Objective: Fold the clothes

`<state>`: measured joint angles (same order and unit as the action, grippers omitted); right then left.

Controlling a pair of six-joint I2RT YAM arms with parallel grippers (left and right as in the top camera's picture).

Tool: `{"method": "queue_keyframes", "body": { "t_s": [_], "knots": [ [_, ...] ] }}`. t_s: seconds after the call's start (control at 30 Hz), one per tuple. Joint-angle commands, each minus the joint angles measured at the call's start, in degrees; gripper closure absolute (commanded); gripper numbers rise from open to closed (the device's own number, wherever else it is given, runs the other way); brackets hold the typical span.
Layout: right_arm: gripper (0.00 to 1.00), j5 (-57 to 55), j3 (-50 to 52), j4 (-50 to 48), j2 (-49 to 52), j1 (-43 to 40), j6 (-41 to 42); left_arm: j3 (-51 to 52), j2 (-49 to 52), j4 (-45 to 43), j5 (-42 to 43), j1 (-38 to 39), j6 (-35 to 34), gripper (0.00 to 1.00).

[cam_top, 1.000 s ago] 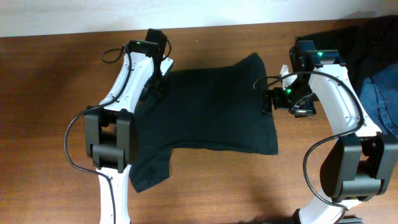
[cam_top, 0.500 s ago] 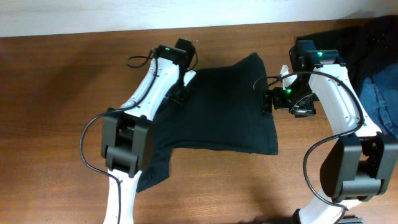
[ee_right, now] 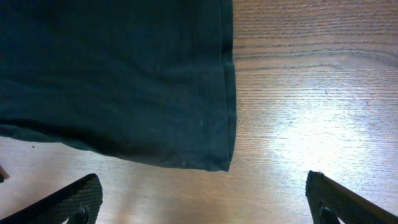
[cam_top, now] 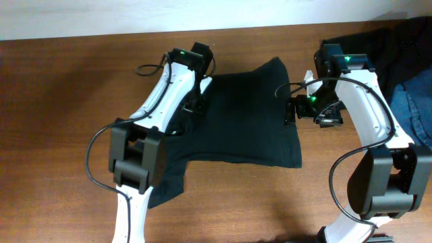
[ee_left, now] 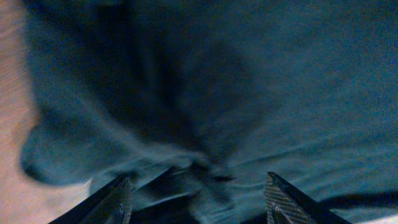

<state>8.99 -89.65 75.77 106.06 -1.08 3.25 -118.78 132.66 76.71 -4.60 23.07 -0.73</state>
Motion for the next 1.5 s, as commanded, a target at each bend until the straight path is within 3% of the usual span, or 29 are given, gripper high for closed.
{"method": "queue_keyframes", "body": {
  "t_s": [0.0,0.17,0.43,0.57,0.9,1.0,1.13,1.27,1.4,1.47],
  "knots": [
    [0.01,0.50,0.24,-0.15,-1.29,0.33,0.22,-0.59,-4.17,0.13,-3.54,-4.07,-12.09,0.32],
    [0.01,0.48,0.24,-0.15,-1.29,0.33,0.24,0.26,-4.22,-0.09,3.52,-10.38,-20.13,0.30],
    [0.02,0.48,0.24,-0.15,-1.29,0.33,0.22,5.68,-4.22,-4.74,17.22,-18.71,-15.93,0.30],
    [0.01,0.48,0.24,-0.15,-1.29,0.33,0.22,9.90,-4.20,-7.67,17.55,-20.72,-15.91,0.29],
    [0.01,0.48,0.24,-0.15,-1.29,0.33,0.22,21.62,-4.20,-18.88,27.91,-26.01,-15.93,0.34],
    [0.01,0.48,0.24,-0.15,-1.29,0.33,0.22,21.79,-4.22,-19.71,27.96,-26.64,-15.91,0.42],
    [0.01,0.48,0.24,-0.15,-1.29,0.33,0.22,21.51,-4.66,-21.20,27.98,-26.77,-15.91,0.67],
    [0.01,0.50,0.24,-0.15,-1.29,0.33,0.22,21.44,-5.20,-22.53,27.98,-26.77,-15.91,0.85],
    [0.01,0.48,0.24,-0.15,-1.29,0.33,0.22,21.33,-6.32,-23.41,27.96,-26.77,-15.89,0.99],
    [0.01,0.48,0.24,-0.15,-1.29,0.33,0.24,20.85,-7.15,-23.58,27.91,-26.77,-15.87,0.99]
  ]
}}
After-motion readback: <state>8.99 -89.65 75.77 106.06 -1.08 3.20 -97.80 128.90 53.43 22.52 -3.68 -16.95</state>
